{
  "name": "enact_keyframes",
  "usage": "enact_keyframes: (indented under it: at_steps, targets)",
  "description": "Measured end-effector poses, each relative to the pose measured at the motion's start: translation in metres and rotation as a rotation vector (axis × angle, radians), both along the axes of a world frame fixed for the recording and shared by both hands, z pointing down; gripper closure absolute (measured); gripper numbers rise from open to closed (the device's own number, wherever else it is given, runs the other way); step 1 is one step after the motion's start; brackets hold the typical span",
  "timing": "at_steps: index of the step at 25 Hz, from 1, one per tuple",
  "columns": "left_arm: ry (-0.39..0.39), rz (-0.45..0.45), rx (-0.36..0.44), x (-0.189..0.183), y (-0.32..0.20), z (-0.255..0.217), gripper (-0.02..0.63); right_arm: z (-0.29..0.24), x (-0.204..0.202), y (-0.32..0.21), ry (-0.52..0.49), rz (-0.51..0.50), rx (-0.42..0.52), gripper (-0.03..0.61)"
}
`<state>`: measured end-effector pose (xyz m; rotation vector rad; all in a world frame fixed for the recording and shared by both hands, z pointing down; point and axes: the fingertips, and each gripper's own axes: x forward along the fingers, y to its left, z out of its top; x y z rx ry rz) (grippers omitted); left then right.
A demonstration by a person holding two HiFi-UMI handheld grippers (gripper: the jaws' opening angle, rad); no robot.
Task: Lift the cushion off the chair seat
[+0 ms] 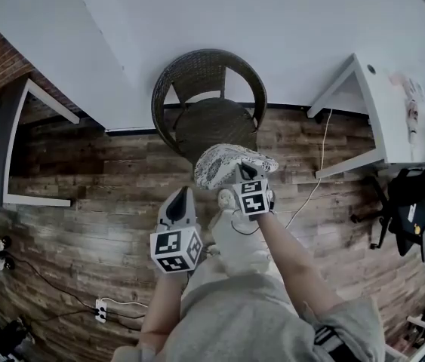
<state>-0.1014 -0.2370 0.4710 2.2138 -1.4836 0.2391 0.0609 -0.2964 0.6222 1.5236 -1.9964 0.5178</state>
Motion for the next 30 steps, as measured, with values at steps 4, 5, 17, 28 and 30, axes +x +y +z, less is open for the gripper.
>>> enact_keyframes:
  at_steps: [4,5,17,28,30]
  targets:
    - [0.001,-0.002,0.028,-0.001,0.022,-0.016,0.603,-0.029,0.003,0.018,-0.005,0.001,0.049,0.558]
    - [0.002,-0.001,0.035,-0.001,0.026,-0.021,0.603,-0.037,0.004,0.023,-0.007,0.001,0.061,0.558]
    - [-0.016,0.042,0.121,-0.002,0.087,-0.063,0.604,-0.107,0.001,0.101,-0.01,-0.033,0.167,0.558]
    - [-0.016,0.063,0.17,-0.004,0.115,-0.078,0.603,-0.168,-0.003,0.146,-0.05,-0.03,0.282,0.558]
    - [-0.017,0.065,0.172,-0.006,0.119,-0.079,0.603,-0.177,-0.004,0.152,-0.062,-0.023,0.3,0.558]
